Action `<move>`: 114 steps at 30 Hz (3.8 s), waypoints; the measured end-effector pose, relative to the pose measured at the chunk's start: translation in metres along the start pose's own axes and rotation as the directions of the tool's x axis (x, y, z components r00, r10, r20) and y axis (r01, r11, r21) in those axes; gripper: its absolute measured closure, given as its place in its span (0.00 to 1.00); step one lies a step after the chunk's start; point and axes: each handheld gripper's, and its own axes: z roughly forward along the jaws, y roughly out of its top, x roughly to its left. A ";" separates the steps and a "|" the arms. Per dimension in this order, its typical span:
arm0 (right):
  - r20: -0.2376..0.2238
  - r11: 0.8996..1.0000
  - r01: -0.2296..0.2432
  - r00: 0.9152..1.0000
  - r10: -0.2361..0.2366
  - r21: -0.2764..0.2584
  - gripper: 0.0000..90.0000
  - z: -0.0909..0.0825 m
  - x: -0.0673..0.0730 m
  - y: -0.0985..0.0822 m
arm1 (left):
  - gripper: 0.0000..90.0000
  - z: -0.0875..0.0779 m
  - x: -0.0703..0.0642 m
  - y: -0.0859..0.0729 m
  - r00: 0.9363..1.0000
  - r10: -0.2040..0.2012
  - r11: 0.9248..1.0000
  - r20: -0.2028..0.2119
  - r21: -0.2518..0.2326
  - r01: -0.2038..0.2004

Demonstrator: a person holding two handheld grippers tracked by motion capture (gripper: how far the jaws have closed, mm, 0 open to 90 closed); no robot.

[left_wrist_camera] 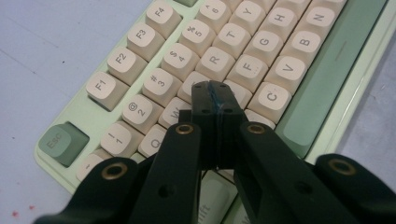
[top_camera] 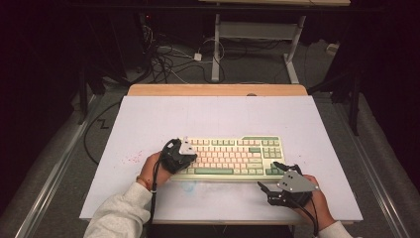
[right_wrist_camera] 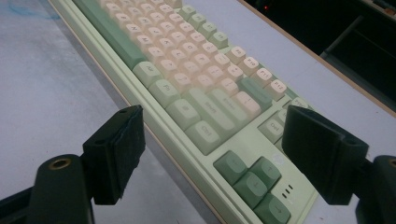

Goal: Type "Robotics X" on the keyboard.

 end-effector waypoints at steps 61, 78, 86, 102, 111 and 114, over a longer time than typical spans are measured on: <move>0.011 1.000 -0.001 1.000 0.001 -0.004 0.25 -0.003 -0.002 0.000 | 0.95 -0.029 -0.025 0.007 0.995 0.080 0.993 0.058 -0.095 -0.074; 0.017 1.000 0.000 1.000 0.000 -0.003 0.25 -0.002 -0.002 0.000 | 0.95 -0.015 -0.035 0.005 0.991 0.109 0.993 0.076 -0.045 -0.106; 0.013 1.000 0.004 1.000 -0.004 -0.001 0.25 -0.002 -0.002 0.000 | 0.95 -0.007 -0.036 0.004 0.990 0.125 0.992 0.071 -0.010 -0.124; 0.011 1.000 -0.013 1.000 0.013 -0.015 0.24 -0.003 -0.003 0.000 | 0.89 -0.022 -0.030 0.005 0.991 0.124 0.989 0.041 -0.092 -0.119; 0.011 0.999 -0.027 1.000 0.027 -0.033 0.23 -0.005 -0.005 0.000 | 0.59 -0.026 -0.030 0.003 0.991 0.135 0.982 -0.024 -0.133 -0.137; 0.013 0.999 -0.034 0.999 0.035 -0.042 0.23 -0.006 -0.006 0.000 | 0.46 -0.025 -0.028 0.001 0.991 0.125 0.982 -0.045 -0.140 -0.130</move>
